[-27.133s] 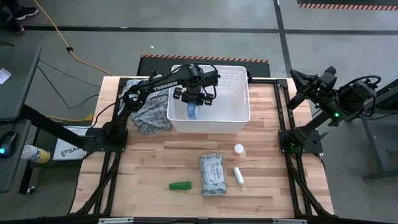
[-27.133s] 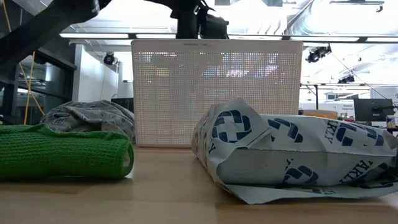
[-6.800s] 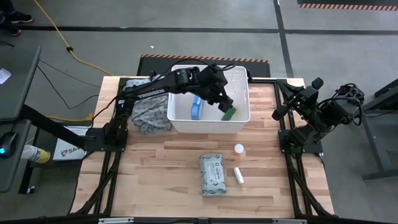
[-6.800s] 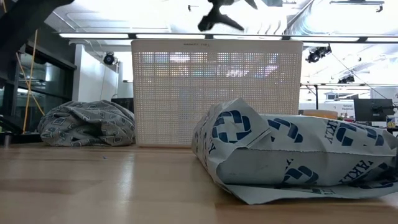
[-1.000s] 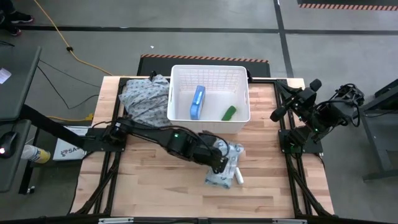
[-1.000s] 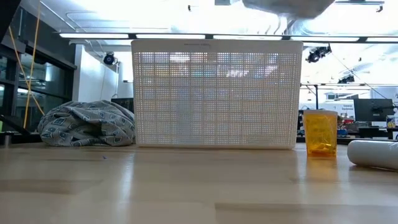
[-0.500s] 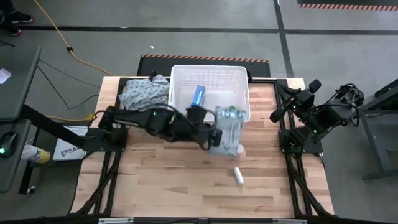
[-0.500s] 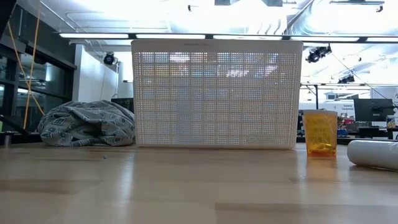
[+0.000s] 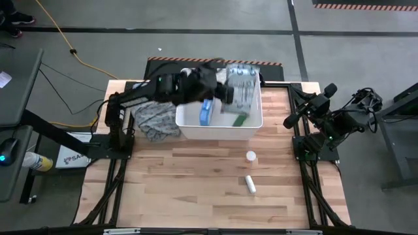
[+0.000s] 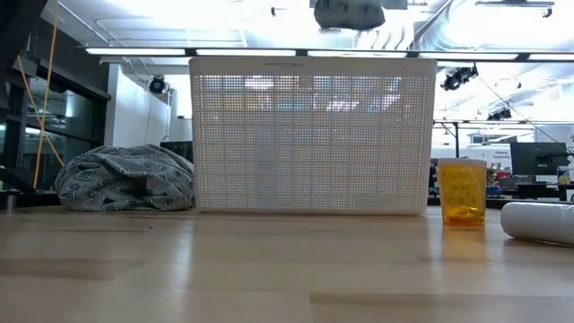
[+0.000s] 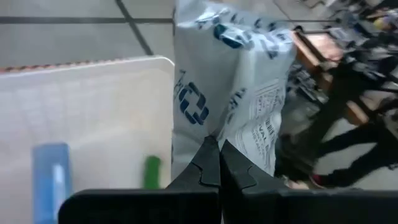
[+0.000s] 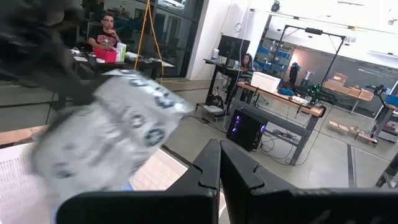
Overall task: Pick & place medical supplies in basket/bin
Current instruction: Put the white mailer bag into the white bin
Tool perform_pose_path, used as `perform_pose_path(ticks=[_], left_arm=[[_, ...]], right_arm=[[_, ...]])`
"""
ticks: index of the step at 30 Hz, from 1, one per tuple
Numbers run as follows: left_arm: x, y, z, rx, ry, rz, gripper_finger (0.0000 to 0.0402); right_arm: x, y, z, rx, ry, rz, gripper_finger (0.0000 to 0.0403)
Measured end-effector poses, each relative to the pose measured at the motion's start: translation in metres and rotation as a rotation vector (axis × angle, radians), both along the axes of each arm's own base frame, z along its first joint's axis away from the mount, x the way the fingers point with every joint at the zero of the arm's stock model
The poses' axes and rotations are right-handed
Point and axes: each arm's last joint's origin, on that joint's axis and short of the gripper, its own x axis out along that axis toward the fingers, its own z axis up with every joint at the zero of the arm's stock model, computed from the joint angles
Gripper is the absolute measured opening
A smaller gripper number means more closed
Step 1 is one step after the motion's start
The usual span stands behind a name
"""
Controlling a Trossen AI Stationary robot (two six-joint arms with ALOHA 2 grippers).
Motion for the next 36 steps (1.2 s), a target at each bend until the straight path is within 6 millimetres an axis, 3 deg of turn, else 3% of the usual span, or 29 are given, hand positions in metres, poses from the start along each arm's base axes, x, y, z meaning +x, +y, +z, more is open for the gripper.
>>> perform_pose_path(ticks=[5, 11, 20, 30, 36], left_arm=[[-0.005, 0.034, -0.001, -0.001, 0.026, 0.019, 0.0022], [-0.009, 0.055, -0.003, -0.003, 0.051, 0.012, 0.0022], [-0.006, 0.062, -0.015, -0.027, 0.132, -0.021, 0.0022], [0.030, 0.071, -0.055, -0.085, 0.210, -0.059, 0.0022], [0.039, 0.076, -0.074, -0.147, 0.260, -0.091, 0.0022]], right_arm=[[0.000, 0.000, 0.000, 0.000, 0.000, 0.000, 0.0000], [0.000, 0.000, 0.000, -0.002, 0.002, 0.000, 0.0000], [0.000, 0.000, 0.000, 0.002, -0.002, 0.000, 0.0000], [0.000, 0.000, 0.000, 0.003, -0.004, 0.000, 0.0000], [0.001, 0.000, -0.001, 0.001, -0.001, 0.000, 0.0000]])
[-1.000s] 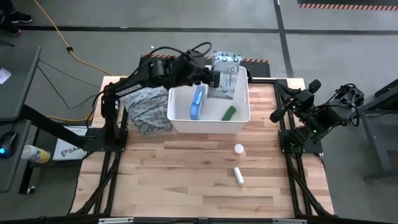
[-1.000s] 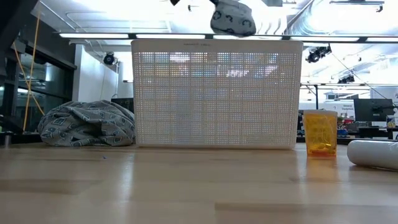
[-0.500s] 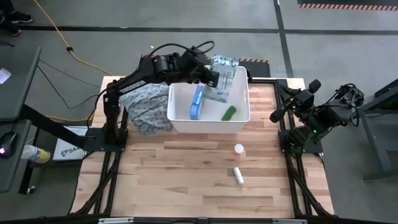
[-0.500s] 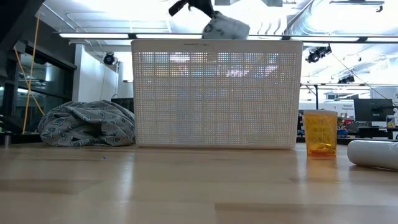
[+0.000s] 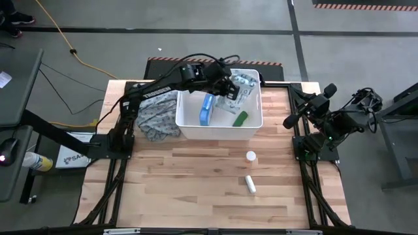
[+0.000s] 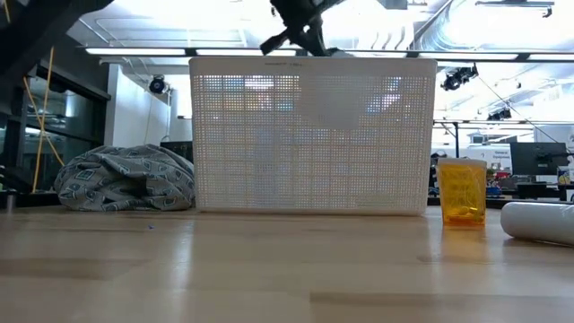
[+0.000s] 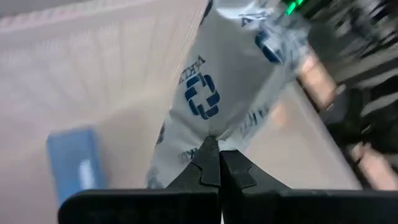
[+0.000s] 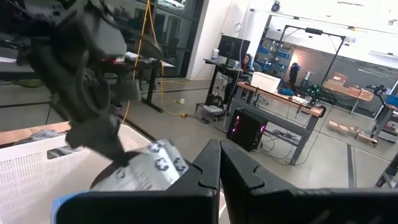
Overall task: Pick & place medical supplies in basket/bin
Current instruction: Put the white mailer bag into the white bin
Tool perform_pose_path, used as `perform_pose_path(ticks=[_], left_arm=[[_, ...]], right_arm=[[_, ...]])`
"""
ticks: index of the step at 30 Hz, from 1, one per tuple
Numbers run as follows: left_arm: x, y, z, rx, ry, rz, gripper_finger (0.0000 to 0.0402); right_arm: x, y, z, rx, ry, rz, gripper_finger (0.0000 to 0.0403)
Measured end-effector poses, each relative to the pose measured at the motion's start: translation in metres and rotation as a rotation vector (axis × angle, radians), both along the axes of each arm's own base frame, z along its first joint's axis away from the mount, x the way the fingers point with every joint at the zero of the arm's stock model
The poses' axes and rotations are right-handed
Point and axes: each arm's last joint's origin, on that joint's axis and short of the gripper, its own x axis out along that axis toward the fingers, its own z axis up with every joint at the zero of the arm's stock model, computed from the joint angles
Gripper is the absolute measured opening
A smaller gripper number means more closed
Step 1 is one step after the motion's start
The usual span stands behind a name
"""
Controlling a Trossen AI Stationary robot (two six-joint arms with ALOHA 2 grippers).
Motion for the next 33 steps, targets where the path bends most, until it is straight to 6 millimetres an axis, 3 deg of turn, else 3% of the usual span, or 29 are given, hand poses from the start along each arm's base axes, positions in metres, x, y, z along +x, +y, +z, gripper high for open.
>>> perform_pose_path(ticks=[25, 33], left_arm=[[0.031, 0.005, -0.057, -0.164, 0.118, -0.036, 0.0022], [0.036, 0.005, -0.067, -0.200, 0.129, -0.042, 0.0022]], right_arm=[[0.000, 0.000, 0.000, -0.005, 0.007, 0.000, 0.0000], [0.000, 0.000, 0.000, -0.005, 0.007, 0.000, 0.0000]])
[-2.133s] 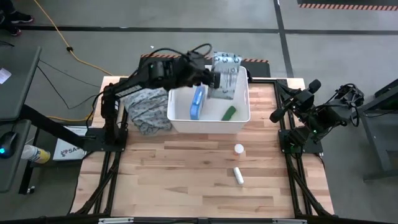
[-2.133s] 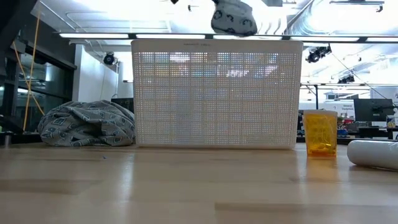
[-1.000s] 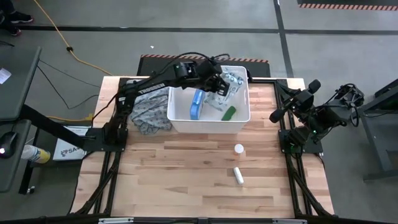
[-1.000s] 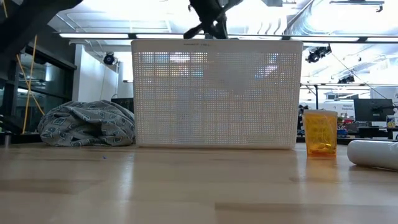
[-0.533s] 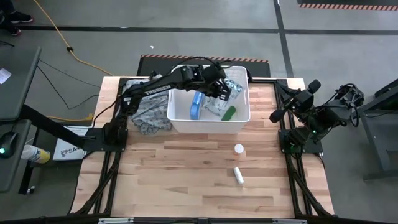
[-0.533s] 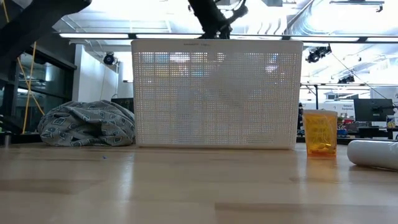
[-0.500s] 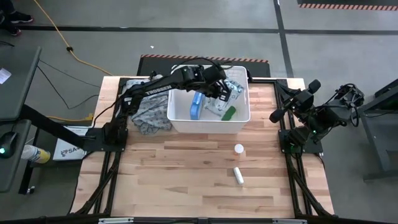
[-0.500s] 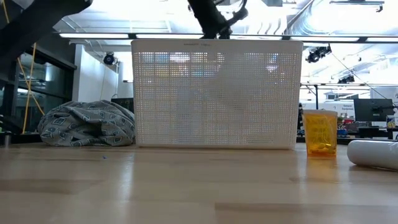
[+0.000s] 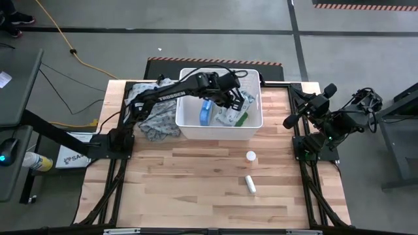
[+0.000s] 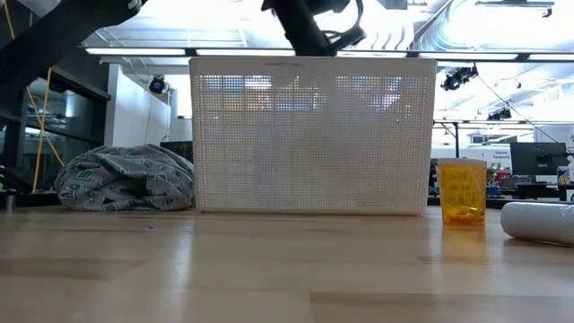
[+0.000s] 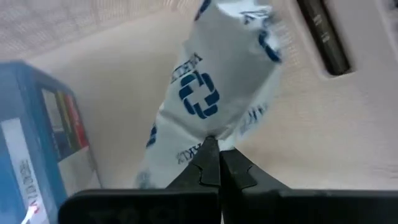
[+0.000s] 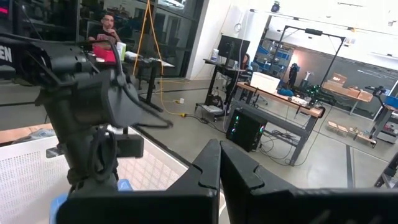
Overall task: Pick & place medical supplies in basket/bin
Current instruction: Put the white mailer bag into the white bin
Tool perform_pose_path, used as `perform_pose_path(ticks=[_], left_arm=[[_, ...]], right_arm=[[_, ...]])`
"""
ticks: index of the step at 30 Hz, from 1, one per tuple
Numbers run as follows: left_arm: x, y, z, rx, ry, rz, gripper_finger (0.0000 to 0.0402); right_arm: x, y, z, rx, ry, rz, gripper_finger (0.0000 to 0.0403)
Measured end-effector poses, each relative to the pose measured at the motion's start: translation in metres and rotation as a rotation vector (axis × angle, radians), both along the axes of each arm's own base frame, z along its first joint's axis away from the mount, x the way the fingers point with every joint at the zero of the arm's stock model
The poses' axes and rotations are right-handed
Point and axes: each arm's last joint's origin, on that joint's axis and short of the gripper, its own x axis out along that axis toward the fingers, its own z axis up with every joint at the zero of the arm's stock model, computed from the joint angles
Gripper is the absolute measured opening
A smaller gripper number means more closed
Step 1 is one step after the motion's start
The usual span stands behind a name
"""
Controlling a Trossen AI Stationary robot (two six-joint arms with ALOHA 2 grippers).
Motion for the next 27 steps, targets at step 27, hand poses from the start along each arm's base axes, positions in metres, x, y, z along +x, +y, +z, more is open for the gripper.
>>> perform_pose_path(ticks=[27], left_arm=[[0.015, 0.001, -0.032, -0.115, 0.042, -0.057, 0.0022]], right_arm=[[0.000, 0.000, 0.000, 0.001, -0.002, 0.000, 0.0000]])
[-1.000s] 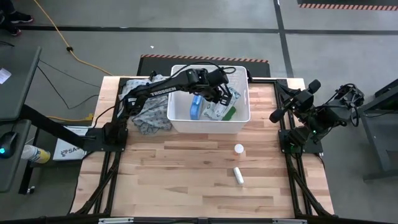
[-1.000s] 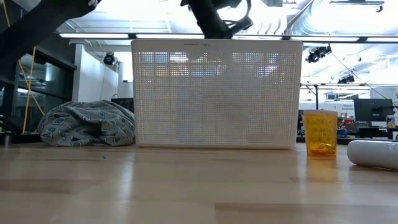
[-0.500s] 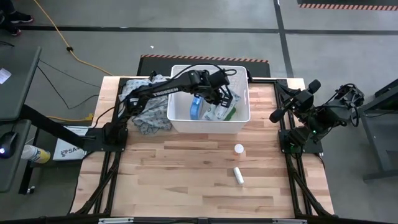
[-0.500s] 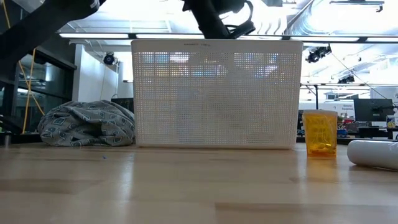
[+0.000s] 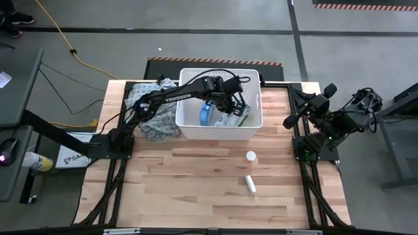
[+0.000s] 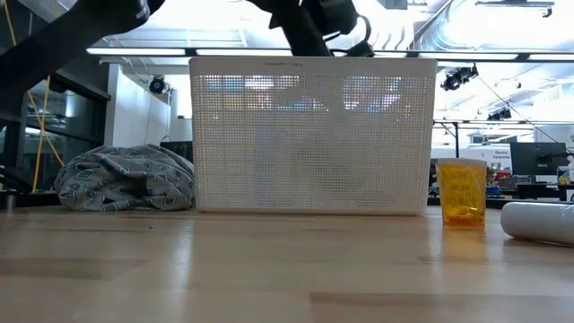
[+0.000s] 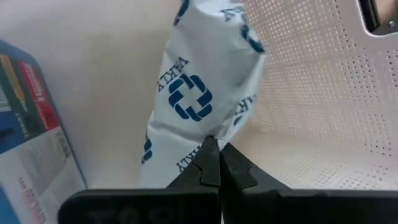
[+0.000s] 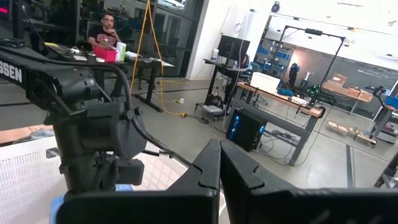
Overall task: Pick & place medical supplies in basket/bin
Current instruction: Put the white mailer bag into the white bin
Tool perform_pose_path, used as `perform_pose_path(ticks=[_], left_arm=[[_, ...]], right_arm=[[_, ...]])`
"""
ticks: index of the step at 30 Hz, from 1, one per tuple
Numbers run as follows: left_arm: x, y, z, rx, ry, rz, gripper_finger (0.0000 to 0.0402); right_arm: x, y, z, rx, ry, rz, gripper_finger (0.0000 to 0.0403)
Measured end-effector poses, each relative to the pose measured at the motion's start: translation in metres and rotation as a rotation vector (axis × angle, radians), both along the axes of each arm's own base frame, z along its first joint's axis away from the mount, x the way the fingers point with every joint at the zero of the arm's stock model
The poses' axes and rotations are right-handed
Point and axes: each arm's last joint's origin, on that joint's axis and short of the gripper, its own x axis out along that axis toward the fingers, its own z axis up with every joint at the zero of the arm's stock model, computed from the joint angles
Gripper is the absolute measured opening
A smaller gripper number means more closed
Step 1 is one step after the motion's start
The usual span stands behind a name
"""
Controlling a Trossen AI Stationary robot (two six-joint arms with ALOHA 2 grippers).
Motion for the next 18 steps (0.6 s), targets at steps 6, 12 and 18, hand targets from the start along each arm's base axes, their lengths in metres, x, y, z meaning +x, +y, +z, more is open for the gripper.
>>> perform_pose_path(ticks=[6, 12, 18], left_arm=[[0.0006, 0.0000, -0.0042, -0.010, 0.017, -0.002, 0.0034], [0.0009, -0.0001, -0.0065, -0.016, 0.026, -0.006, 0.0027], [0.0009, -0.0001, -0.0065, -0.015, 0.026, -0.008, 0.0060]], right_arm=[[0.0000, 0.0000, 0.0000, 0.000, 0.000, 0.000, 0.0000], [0.0000, 0.0000, 0.0000, 0.000, 0.000, 0.000, 0.0000], [0.0000, 0.0000, 0.0000, 0.000, 0.000, 0.000, 0.0000]])
